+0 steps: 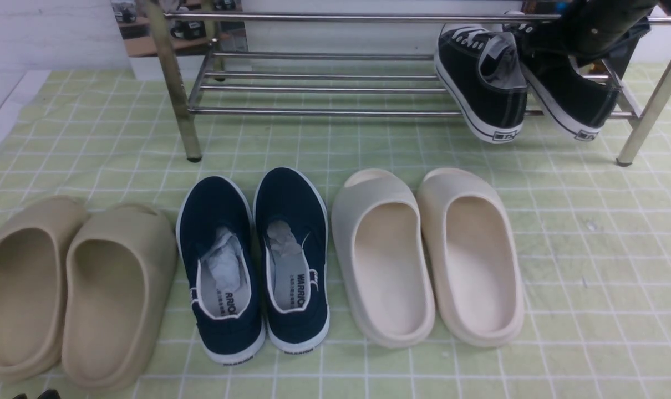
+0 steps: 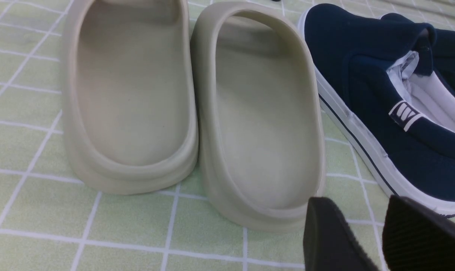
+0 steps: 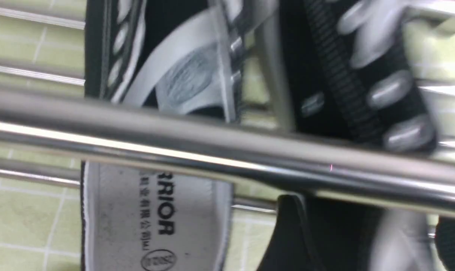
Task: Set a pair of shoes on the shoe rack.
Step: Use the right arm to put a shoe into the shoe rack
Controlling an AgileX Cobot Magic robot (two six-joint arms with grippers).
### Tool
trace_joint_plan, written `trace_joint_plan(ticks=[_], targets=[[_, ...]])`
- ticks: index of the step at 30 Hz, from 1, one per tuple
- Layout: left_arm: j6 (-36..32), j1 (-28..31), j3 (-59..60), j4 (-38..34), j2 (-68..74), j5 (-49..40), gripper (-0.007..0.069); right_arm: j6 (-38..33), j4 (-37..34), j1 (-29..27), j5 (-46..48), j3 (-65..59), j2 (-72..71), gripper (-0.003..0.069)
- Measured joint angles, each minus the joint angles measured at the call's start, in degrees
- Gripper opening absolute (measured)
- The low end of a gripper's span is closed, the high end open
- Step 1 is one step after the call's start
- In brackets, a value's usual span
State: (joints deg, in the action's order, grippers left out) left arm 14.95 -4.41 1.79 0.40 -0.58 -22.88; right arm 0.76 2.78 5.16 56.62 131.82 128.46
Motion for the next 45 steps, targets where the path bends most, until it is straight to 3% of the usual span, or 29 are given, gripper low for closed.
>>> trace_joint_plan(ticks=[13,23,34,42,45], targets=[[0.0,0.0,0.0,0.0,0.0,0.0,0.0238,1.1,-5.5,0.0,6.4,-1.8,-9.0,0.039],[0.0,0.0,0.0,0.0,0.0,0.0,0.0238,-1.4,-0.9,0.0,9.5,-14.0,-16.0,0.0006],[0.0,0.0,0.0,0.0,0.0,0.0,0.0238,-2.5,-1.0,0.0,11.6,-25.7,-12.9,-0.0005],[0.0,0.0,0.0,0.0,0.0,0.0,0.0238,-2.5,9.7,0.0,-1.3,-26.0,-6.7,-0.0005],[0.0,0.0,0.0,0.0,0.0,0.0,0.0238,-2.5,10.3,0.3,-2.6,-26.4,-6.4,-0.0003]])
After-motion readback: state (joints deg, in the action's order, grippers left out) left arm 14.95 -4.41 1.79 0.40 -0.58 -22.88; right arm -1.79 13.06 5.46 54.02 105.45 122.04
